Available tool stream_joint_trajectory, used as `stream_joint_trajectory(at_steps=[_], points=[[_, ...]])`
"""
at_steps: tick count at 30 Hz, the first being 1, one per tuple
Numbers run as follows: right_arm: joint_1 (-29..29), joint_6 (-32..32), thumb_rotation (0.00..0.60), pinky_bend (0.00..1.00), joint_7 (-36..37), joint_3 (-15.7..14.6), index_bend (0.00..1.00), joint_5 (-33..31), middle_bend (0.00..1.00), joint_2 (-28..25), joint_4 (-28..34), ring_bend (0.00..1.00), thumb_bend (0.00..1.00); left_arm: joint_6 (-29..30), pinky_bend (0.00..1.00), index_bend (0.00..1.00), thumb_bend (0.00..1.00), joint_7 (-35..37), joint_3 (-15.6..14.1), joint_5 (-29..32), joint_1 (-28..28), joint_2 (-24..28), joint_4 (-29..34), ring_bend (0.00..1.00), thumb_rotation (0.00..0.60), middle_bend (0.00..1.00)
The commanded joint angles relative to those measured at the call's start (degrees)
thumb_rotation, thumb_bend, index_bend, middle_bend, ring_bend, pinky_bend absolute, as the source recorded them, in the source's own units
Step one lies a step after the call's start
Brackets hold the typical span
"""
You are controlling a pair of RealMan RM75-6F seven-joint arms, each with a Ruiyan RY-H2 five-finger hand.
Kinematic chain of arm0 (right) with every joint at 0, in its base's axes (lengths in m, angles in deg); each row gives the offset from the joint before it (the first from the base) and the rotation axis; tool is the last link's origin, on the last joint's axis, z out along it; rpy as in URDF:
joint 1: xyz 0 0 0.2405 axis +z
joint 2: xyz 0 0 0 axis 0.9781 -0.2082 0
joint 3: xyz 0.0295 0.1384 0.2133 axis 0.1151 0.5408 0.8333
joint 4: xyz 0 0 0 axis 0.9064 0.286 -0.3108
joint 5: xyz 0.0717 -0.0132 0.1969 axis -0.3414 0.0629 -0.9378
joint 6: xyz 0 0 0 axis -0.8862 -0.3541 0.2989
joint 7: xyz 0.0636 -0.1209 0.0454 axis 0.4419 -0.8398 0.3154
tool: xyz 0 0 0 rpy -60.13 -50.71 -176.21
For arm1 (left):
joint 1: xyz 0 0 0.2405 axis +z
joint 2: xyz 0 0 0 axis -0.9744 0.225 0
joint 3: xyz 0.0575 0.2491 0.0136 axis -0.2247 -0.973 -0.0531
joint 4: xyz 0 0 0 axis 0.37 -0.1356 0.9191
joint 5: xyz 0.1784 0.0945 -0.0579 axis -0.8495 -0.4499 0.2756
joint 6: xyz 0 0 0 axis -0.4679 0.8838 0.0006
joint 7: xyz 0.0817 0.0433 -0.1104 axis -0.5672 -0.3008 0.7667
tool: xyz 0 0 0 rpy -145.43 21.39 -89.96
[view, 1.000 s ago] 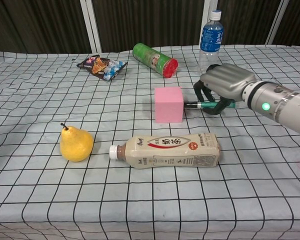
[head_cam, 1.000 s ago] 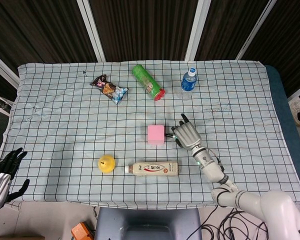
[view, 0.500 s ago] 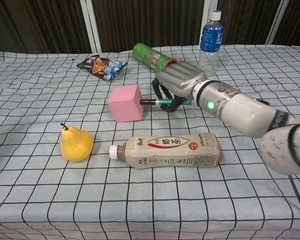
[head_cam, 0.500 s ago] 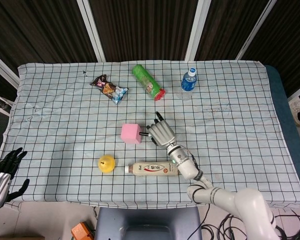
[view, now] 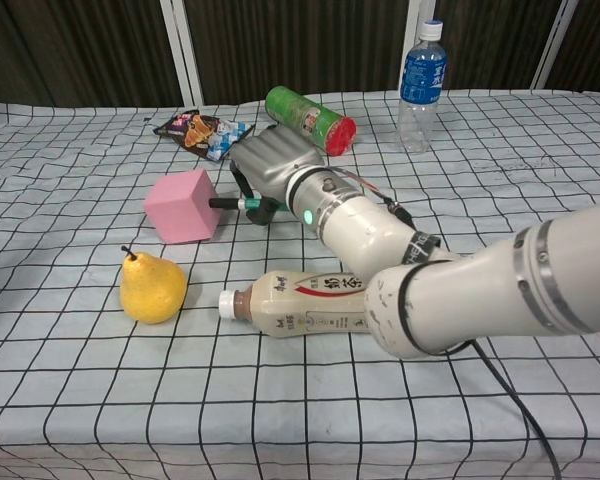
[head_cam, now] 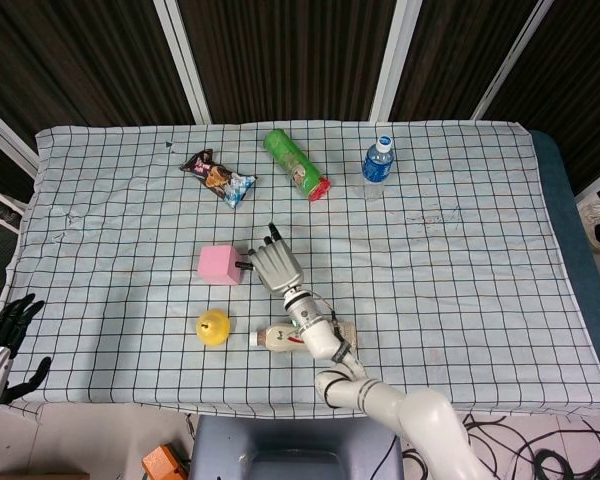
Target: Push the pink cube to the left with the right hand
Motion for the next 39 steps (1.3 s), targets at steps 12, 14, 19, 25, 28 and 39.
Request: stream_joint_trajectory(at_steps=[12, 14, 19, 25, 28, 39], points=[[-17.7, 13.7, 0.600, 0.25, -0.1, -12.2, 0.99, 8.0, 0.71, -20.2, 23.7, 0.43, 0.51, 0.6, 0.20, 0.00, 0.41, -1.8, -0.4, -1.0, 0.3, -0.4, 0.6, 0.00, 0.600, 0.00], [-21.1, 15.3, 0.600, 0.25, -0.2, -13.9, 0.99, 8.3, 0.71, -25.2, 28.7, 0.43, 0.51, 0.7, 0.20, 0.00, 0.41, -2.3, -0.3, -1.0, 0.3, -0.5, 0.8, 0.00, 0.600, 0.00], [-28.0, 16.6, 0.600, 0.25, 1.6, -18.0, 0.99, 8.2, 0.71, -34.6, 34.0, 0.43, 0.51, 0.8, 0.20, 0.00, 0.41, -3.6, -0.1, -0.8, 0.4, -0.8, 1.4, 0.00, 0.600, 0.00], [-32.1, 16.4, 0.600, 0.25, 9.0, -20.8, 0.99, 9.5, 0.71, -35.8, 29.5, 0.43, 0.51, -0.1, 0.20, 0.00, 0.41, -4.8, 0.2, -0.2, 0.0, -1.1, 1.9, 0.00, 0.600, 0.00], [-32.8, 15.3, 0.600, 0.25, 12.0, -21.1, 0.94, 9.8, 0.71, -34.7, 26.2, 0.43, 0.51, -0.6, 0.20, 0.00, 0.41, -5.2, 0.2, 0.0, -0.2, -1.2, 2.0, 0.00, 0.600, 0.00], [-33.1, 10.9, 0.600, 0.14, 12.9, -20.2, 0.41, 9.3, 0.45, -35.1, 25.7, 0.29, 0.51, -0.9, 0.20, 0.00, 0.41, -4.7, 0.3, 0.4, -0.3, -1.0, 2.0, 0.00, 0.600, 0.00]])
